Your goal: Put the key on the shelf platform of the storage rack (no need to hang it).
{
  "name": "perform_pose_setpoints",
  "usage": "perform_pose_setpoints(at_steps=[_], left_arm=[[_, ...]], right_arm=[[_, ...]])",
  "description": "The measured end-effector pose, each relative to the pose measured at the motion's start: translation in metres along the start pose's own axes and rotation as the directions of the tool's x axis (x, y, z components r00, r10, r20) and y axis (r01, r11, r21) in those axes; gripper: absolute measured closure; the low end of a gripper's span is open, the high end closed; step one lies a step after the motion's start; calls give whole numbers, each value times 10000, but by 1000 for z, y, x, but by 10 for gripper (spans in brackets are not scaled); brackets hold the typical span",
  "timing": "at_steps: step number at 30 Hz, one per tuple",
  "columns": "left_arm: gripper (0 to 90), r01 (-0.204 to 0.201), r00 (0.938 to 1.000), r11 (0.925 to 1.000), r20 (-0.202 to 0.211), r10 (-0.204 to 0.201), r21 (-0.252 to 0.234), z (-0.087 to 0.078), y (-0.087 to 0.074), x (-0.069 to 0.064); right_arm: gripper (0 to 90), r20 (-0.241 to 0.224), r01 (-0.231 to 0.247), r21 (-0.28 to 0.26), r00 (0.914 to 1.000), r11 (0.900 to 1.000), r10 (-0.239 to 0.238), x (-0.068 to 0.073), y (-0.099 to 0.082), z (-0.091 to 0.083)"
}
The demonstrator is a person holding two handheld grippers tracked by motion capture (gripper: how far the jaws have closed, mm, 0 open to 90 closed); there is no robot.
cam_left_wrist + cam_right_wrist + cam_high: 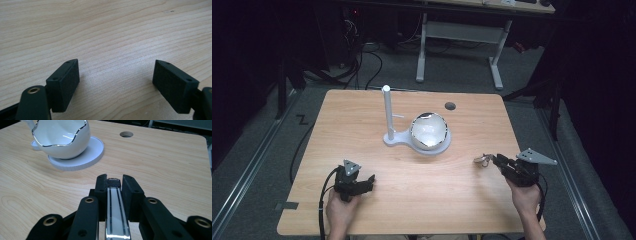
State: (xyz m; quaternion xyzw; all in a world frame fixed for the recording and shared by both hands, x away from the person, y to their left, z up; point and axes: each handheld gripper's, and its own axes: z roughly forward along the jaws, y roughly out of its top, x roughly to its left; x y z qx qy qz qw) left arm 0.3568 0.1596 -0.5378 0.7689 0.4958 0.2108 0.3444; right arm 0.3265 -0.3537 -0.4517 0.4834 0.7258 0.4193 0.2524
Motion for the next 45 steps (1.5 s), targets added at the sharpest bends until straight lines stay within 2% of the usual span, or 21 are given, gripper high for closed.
perform_pose_setpoints(at_steps=[8, 25, 36, 42, 45], left_arm=[[219, 1, 10000, 10000, 8, -1, 6, 0, 0, 0], [219, 3, 10000, 10000, -3, -3, -4, 0, 0, 0], [219, 3, 10000, 10000, -2, -3, -4, 0, 0, 0], [219, 4, 10000, 10000, -2, -4, -2, 0, 0, 0], [219, 4, 10000, 10000, -1, -4, -1, 0, 0, 0]], right_arm=[[759, -279, -17, -139, 9996, 9999, 13, 6, 1, 1], [759, -914, 428, -336, 9948, 9985, -457, 26, 16, 11], [759, -1191, 624, -481, 9906, 9969, -677, 33, 28, 16], [759, -1291, 492, -471, 9901, 9977, -550, 32, 33, 21], [759, -1354, 639, -498, 9883, 9967, -701, 34, 38, 23]])
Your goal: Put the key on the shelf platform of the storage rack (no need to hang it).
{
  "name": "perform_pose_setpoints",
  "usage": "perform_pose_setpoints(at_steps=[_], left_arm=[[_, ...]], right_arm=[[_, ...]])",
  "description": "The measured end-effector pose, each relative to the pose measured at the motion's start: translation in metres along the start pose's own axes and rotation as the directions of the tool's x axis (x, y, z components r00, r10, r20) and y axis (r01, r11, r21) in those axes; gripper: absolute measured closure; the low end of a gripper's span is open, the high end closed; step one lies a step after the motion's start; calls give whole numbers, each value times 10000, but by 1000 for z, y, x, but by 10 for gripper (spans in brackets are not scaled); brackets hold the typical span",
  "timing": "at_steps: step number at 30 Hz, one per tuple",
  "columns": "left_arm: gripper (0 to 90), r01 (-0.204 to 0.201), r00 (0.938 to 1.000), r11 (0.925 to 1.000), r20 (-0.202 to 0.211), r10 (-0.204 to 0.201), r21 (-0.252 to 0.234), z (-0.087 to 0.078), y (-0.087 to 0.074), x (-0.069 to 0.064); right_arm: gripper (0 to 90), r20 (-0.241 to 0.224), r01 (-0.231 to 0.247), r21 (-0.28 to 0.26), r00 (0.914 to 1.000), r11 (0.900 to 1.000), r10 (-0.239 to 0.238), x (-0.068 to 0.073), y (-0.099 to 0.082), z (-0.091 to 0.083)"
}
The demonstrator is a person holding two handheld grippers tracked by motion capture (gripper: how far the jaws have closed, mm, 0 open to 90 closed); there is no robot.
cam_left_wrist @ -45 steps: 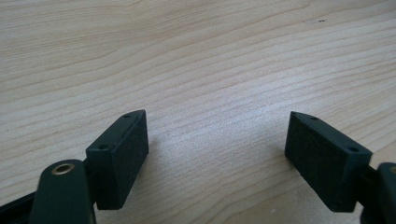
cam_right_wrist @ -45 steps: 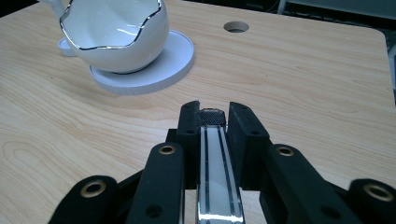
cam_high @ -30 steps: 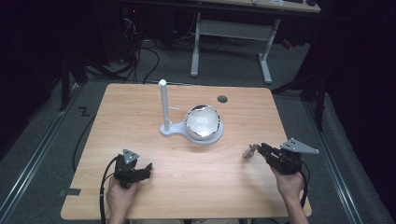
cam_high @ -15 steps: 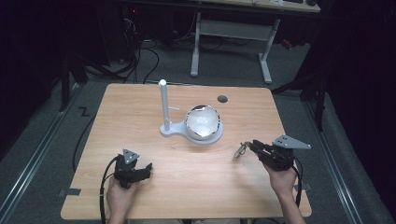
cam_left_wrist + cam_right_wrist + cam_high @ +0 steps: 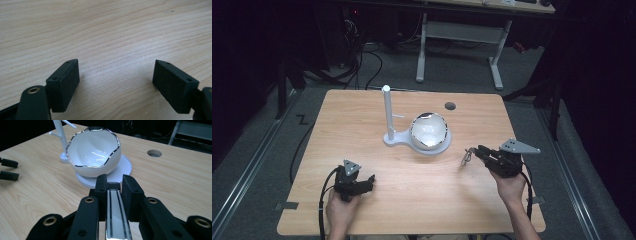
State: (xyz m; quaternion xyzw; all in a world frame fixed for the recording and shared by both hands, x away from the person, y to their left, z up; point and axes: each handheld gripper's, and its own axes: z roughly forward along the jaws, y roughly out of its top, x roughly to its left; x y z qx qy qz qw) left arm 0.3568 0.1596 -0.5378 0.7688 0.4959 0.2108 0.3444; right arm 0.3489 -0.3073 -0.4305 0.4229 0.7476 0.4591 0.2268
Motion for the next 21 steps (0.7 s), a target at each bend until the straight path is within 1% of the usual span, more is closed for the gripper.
perform_pose_setpoints(at_steps=[5, 12, 17, 21], left_arm=[[219, 0, 10000, 10000, -1, 0, -2, 0, 0, 0], [219, 1, 10000, 10000, 9, -1, 6, 0, 0, 0], [218, 2, 10000, 10000, 1, -2, -5, 0, 0, 0], [219, 1, 10000, 10000, 10, -1, 5, 0, 0, 0]], right_arm=[[759, -211, 130, -31, 9997, 9999, -130, 4, 9, 5], [759, -339, 620, -102, 9975, 9980, -623, 11, 23, 12], [760, -480, 735, -209, 9961, 9971, -744, 14, 34, 15], [760, -529, 893, -180, 9945, 9958, -901, 16, 42, 19]])
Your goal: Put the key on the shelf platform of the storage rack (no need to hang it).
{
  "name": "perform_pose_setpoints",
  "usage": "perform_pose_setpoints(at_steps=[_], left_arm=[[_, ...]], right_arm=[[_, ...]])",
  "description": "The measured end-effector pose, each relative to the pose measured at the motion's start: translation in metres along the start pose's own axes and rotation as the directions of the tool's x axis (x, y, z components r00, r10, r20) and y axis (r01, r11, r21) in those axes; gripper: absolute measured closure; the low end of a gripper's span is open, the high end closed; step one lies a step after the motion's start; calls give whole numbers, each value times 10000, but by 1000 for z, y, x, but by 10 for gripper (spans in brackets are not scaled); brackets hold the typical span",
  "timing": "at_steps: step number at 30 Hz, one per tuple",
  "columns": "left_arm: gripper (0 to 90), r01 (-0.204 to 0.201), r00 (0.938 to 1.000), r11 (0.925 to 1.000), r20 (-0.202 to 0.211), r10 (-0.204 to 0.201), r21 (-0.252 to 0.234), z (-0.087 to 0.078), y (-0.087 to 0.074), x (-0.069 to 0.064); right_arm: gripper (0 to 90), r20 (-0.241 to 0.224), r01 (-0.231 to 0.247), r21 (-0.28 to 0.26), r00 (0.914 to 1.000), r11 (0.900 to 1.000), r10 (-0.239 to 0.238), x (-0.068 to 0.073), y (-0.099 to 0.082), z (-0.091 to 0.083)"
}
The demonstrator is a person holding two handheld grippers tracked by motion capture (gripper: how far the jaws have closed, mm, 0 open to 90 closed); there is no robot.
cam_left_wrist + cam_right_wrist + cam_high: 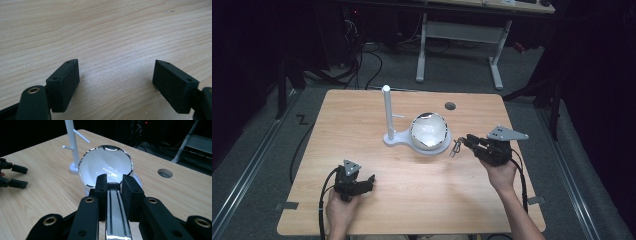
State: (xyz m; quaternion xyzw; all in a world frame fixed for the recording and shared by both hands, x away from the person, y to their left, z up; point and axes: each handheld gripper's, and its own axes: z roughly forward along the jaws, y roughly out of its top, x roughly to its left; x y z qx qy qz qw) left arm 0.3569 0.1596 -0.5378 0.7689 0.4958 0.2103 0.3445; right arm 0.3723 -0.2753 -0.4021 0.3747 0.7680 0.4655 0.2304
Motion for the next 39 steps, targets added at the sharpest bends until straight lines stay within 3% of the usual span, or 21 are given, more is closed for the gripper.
perform_pose_setpoints(at_steps=[15, 27, 39], left_arm=[[219, 2, 10000, 10000, -5, -2, -8, 0, 0, 0], [218, 9, 10000, 10000, 9, -9, -10, 0, 0, 0], [217, 25, 10000, 10000, 22, -25, -20, 0, 0, 0]], right_arm=[[759, -513, 234, -230, 9984, 9995, -246, 5, 35, 21], [760, -746, 382, -106, 9965, 9992, -389, 12, 49, 40], [760, -666, 391, 316, 9971, 9987, -369, 13, 54, 63]])
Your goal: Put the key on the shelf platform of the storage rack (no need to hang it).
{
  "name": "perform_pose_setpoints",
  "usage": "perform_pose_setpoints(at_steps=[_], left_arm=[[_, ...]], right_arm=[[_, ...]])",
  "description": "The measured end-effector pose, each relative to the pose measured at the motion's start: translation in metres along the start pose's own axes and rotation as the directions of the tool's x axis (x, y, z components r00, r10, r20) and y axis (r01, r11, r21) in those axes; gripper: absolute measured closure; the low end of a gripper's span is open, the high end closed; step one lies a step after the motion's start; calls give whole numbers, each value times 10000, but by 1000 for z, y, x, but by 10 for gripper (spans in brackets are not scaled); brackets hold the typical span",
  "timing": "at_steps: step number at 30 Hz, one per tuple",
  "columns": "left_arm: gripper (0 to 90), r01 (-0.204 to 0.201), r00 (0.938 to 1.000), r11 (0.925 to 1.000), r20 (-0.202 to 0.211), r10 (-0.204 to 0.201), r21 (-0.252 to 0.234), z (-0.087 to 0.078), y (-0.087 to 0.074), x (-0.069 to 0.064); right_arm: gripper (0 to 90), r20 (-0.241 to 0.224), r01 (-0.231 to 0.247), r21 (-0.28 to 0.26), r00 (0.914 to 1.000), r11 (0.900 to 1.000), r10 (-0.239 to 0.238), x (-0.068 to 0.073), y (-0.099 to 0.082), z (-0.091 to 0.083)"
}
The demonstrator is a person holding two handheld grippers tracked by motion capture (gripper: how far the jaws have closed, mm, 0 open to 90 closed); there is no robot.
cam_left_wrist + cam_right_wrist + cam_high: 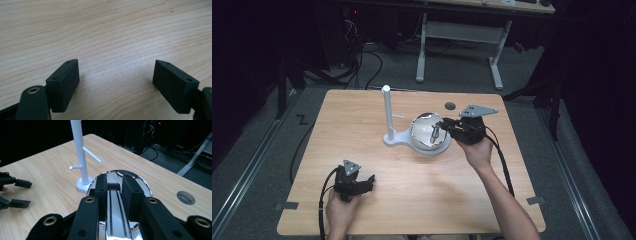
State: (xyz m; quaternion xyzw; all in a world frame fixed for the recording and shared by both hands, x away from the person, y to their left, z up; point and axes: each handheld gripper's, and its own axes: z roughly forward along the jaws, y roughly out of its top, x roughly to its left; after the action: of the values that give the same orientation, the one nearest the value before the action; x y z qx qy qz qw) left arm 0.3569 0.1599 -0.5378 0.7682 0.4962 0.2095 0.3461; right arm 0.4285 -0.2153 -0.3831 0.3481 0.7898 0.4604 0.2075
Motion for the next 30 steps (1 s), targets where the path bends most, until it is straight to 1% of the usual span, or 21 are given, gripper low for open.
perform_pose_setpoints(at_steps=[4, 16, 30], left_arm=[[217, 19, 10000, 10000, 14, -19, -8, 0, 0, 0], [217, 19, 10000, 10000, 17, -19, -8, 0, 0, 0], [217, 21, 10000, 10000, 31, -21, 9, 0, 0, 0]], right_arm=[[760, -20, -134, 74, 9999, 9999, 134, -1, -1, 5], [760, 12, -120, 374, 9999, 9992, 120, -1, -3, 15], [760, 112, -343, 782, 9994, 9964, 335, -6, -8, 34]])
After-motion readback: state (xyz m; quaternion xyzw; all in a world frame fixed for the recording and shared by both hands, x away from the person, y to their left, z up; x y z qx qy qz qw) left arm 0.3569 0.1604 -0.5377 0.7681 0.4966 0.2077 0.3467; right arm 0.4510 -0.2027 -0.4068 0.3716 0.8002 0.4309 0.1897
